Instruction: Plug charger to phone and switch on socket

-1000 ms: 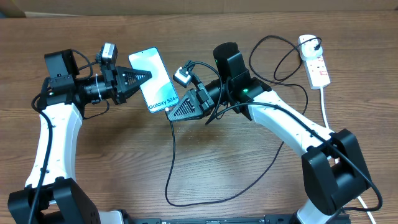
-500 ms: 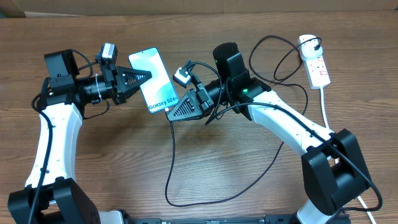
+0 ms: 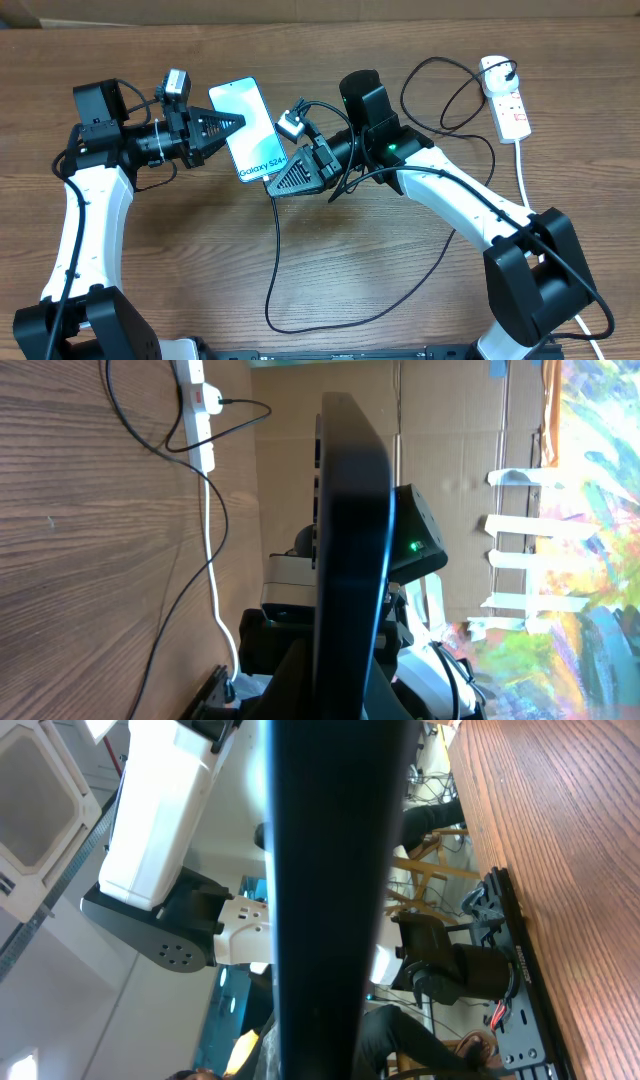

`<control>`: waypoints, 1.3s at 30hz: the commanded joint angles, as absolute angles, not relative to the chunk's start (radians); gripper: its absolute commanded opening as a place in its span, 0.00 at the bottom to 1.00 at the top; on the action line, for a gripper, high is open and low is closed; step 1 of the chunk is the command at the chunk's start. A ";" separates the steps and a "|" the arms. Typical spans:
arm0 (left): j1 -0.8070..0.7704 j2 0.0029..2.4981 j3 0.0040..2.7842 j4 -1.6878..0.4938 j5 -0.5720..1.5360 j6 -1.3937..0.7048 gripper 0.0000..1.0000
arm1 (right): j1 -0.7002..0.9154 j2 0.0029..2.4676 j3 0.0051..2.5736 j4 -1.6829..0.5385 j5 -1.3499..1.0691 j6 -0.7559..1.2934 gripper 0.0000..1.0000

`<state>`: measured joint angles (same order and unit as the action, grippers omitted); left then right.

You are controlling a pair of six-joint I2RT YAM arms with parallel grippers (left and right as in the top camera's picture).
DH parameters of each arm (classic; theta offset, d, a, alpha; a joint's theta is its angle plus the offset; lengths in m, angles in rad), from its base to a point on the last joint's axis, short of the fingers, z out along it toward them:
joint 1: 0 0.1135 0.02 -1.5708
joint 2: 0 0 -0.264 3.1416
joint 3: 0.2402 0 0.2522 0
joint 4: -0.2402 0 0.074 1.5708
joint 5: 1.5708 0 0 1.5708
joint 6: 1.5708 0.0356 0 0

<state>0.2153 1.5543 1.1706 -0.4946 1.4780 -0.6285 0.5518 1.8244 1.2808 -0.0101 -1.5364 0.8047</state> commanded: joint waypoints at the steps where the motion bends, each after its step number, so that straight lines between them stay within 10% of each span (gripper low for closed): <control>1: 0.200 1.549 1.180 -0.497 1.562 -0.638 0.04 | 0.561 1.820 1.290 -0.004 -1.516 0.811 0.04; 39: 0.202 1.549 1.180 -0.498 1.583 -0.659 0.04 | 0.489 1.820 1.290 -0.004 -1.460 0.812 0.04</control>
<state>0.2157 1.5543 1.1706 -0.4927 1.4765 -0.6369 0.5259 1.8244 1.2808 -0.0097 -1.5307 0.8078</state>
